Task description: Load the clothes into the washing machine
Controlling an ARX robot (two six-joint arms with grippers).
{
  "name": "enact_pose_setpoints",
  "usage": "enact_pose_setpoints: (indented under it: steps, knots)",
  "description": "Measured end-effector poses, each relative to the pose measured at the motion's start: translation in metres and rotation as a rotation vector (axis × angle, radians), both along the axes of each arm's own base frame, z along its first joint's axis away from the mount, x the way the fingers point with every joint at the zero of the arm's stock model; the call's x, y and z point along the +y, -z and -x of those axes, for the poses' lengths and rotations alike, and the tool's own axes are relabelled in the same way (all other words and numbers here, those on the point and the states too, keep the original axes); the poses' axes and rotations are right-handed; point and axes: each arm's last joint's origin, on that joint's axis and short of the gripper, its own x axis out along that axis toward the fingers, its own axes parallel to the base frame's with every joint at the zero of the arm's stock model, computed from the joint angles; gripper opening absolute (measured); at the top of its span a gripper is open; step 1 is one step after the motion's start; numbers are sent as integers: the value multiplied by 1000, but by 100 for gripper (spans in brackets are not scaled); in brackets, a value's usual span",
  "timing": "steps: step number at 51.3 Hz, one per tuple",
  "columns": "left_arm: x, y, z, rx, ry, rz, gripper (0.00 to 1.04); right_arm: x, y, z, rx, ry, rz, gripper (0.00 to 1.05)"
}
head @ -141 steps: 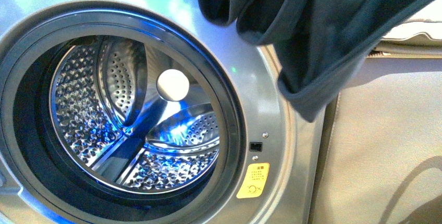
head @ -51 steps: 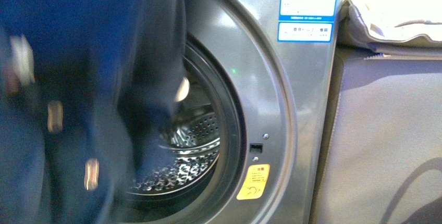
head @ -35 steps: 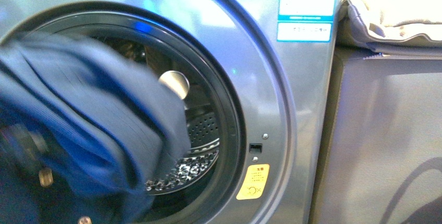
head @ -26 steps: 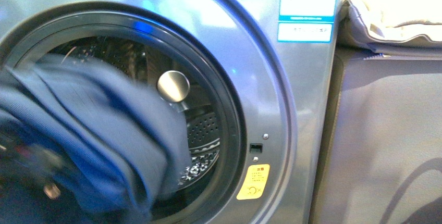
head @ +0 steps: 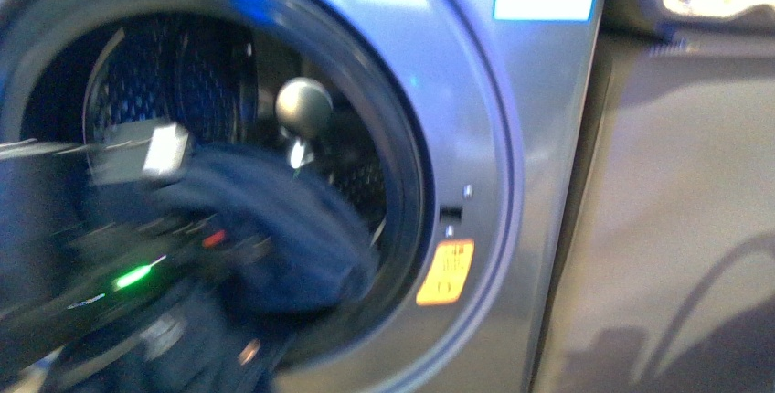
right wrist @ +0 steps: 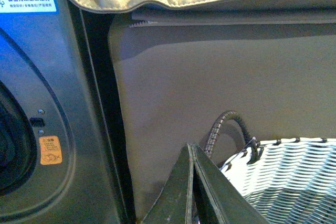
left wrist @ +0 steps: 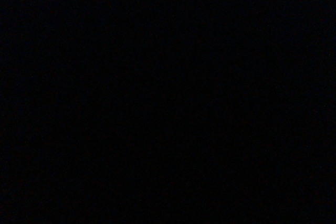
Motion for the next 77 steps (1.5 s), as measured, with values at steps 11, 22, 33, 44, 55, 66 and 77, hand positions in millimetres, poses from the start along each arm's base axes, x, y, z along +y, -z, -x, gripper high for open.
enact_pose_setpoints:
  steps: [11, 22, 33, 44, 55, 66, 77]
  knots:
    - [-1, 7, -36, 19, -71, -11, 16, -11, 17, 7, 0, 3, -1, 2]
    - [3, 12, -72, 48, -147, 2, 16, -12, 29, 12, -3, 6, -1, 2]
    - [4, 15, -105, 64, -185, 9, 16, -12, 37, 17, -4, 6, -1, 2]
    - [-1, 15, -138, 61, -198, 7, 16, -12, 43, 21, -7, 6, -1, 2]
    - [-11, 13, -172, 33, -203, -3, 16, -12, 49, 25, -5, 6, -1, 2]
    - [-19, 8, -186, -37, -235, -13, 16, -12, 63, 33, 23, 6, 0, 2]
    - [-22, -5, -190, -103, -241, -42, 16, -12, 61, 37, -7, 6, -1, 2]
